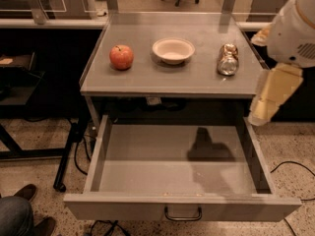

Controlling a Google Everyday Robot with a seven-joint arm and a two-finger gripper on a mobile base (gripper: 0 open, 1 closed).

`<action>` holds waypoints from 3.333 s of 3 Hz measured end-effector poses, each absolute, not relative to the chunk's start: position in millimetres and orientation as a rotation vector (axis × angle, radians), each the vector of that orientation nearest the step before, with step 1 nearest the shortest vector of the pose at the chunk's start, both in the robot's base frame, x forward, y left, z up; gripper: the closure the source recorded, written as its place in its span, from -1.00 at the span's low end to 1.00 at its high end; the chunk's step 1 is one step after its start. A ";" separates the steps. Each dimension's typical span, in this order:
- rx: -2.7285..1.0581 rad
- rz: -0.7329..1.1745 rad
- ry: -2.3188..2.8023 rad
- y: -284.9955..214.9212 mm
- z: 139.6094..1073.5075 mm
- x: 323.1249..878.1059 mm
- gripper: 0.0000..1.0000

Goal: Place apple into top drawer

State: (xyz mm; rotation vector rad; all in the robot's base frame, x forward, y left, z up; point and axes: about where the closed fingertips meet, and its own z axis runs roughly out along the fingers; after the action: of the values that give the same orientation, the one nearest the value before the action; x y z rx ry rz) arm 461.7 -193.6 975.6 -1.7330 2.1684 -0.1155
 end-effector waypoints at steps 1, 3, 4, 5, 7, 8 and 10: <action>-1.804 -0.110 2.094 -155.2 970.2 497.0 -1.00; -1.887 -0.064 1.992 -106.1 969.5 534.9 -1.00; -1.855 -0.087 1.967 -84.2 974.4 564.8 -1.00; -1.869 -0.114 1.964 -58.9 973.7 609.4 -1.00; -1.890 -0.113 1.963 -10.1 967.0 656.0 -1.00; -1.892 -0.113 1.927 24.5 974.0 666.3 -1.00; -1.955 -0.093 1.869 64.9 968.2 688.4 -1.00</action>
Offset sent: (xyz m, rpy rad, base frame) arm 0.1011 0.1290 -0.0115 0.0440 0.0154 0.2887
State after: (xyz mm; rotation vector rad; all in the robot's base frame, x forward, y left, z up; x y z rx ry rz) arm 688.4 64.9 968.2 -1.9546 1.8689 -0.0930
